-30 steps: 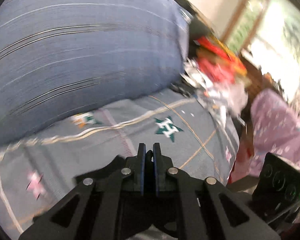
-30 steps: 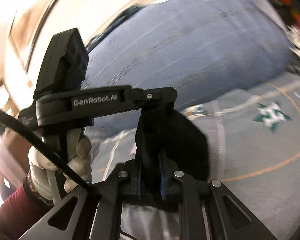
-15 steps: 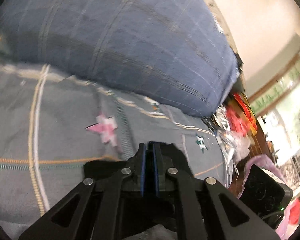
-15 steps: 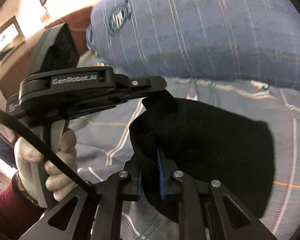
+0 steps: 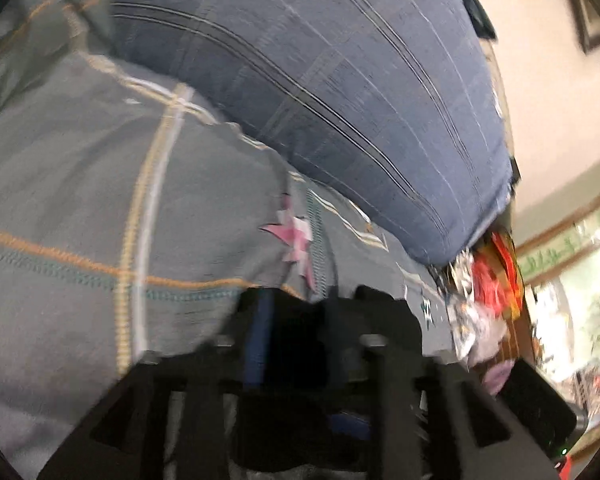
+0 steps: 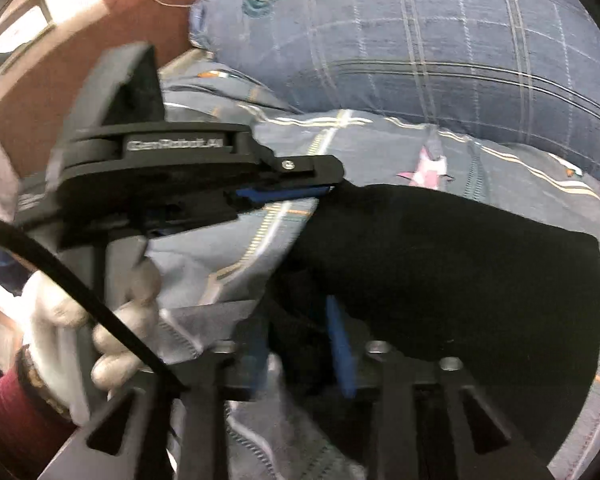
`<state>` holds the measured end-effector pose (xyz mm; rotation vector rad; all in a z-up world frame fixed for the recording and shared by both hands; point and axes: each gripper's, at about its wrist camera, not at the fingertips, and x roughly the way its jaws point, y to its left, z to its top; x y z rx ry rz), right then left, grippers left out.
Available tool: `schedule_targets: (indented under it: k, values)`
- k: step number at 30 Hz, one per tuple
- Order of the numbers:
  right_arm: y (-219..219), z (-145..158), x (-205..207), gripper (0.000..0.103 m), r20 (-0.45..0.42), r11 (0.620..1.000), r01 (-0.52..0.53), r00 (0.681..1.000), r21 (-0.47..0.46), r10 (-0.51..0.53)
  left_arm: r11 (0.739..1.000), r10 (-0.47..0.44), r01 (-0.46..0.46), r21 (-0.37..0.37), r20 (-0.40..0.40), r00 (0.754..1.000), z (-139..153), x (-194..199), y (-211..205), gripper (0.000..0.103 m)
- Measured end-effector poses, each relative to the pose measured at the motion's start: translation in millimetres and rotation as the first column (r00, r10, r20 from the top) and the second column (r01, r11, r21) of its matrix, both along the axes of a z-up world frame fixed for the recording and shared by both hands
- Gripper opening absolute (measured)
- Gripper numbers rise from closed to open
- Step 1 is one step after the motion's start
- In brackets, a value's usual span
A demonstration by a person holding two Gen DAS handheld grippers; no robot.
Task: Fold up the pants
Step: 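Lower the folded pants onto the sheet and open the right gripper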
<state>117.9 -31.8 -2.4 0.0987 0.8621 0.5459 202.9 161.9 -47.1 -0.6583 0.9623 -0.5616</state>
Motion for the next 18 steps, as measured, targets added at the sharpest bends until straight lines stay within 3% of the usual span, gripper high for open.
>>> schedule_targets:
  k: [2,5,8,13,18]
  values:
    - [-1.4,2.7,-8.0,0.070,-0.002,0.998,-0.042,0.999,0.055,0.042,0.999,0.050,-0.050,-0.013,-0.004,0.999,3.0,-4.6,15.0,0.038]
    - [-5.1,9.1,-23.9,0.072,0.011,0.994,-0.078,0.997,0.080,0.077,0.995,0.104,-0.104,-0.008,0.015,0.994,17.2,-15.0,29.7,0.038]
    - [-23.5,14.5,-39.8,0.071,0.018,0.993,-0.063,0.998,0.103,0.061,0.995,0.087,-0.090,0.032,0.081,0.993,42.3,-31.7,23.0,0.038]
    - [-83.5,20.8,-54.8,0.072,0.025,0.987,0.092,0.995,0.134,-0.096,0.995,-0.050,0.033,0.099,0.168,0.984,73.3,-49.0,-27.3,0.038]
    - [-149.2,26.7,-45.8,0.070,-0.026,0.931,0.292,0.956,0.218,-0.294,0.977,-0.144,0.119,0.179,0.132,0.981,62.5,-34.7,-80.8,0.038]
